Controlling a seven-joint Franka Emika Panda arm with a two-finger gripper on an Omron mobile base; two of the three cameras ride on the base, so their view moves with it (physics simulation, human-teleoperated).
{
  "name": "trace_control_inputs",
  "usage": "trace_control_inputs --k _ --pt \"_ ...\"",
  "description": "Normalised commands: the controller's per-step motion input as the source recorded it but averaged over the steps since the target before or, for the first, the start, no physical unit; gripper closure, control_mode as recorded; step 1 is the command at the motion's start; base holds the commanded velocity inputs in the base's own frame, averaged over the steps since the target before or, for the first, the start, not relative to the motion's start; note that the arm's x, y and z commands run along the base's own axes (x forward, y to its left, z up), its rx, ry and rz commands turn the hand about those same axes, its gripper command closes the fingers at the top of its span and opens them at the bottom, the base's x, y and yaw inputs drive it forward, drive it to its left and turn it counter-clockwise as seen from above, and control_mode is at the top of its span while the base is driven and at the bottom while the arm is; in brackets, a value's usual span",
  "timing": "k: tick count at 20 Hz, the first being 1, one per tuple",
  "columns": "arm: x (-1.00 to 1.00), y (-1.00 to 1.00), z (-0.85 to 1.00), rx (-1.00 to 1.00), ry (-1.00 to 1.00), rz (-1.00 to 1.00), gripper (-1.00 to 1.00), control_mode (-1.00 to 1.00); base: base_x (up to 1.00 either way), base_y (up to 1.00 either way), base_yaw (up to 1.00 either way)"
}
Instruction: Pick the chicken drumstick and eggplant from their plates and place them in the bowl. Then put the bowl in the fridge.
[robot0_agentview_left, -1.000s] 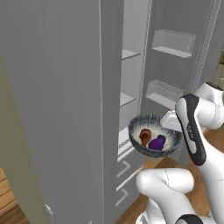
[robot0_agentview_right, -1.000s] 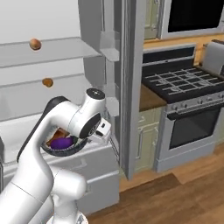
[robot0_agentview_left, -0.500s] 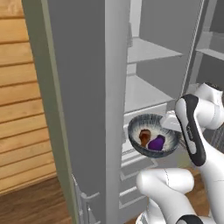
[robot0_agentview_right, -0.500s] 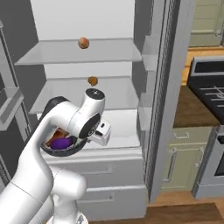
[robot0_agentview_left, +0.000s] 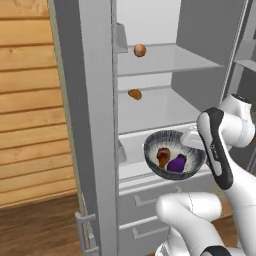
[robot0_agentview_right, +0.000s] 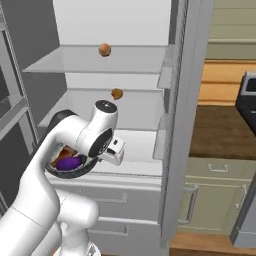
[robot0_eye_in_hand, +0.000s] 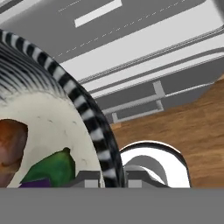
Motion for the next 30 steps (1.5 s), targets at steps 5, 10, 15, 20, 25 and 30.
trace_control_inputs --k 5,10,15,20,25,30 --pt "0.00 0.00 0.00 0.00 0.00 0.00 1.00 1.00 0.06 -0.34 0.29" --pt "0.00 0.00 0.00 0.00 0.00 0.00 1.00 1.00 0.02 0.02 0.20" --pt "0.09 0.00 0.00 0.00 0.00 0.00 1.00 -1.00 0.06 0.00 0.06" --pt "0.97 0.08 0.00 0.00 0.00 -0.03 1.00 -1.00 0.00 0.00 0.00" --pt "0.93 0.01 0.20 0.01 0.00 0.00 1.00 -1.00 0.00 0.00 0.00" --pt "0.80 0.00 0.55 0.10 -0.03 -0.02 1.00 -1.00 0.00 0.00 0.00"
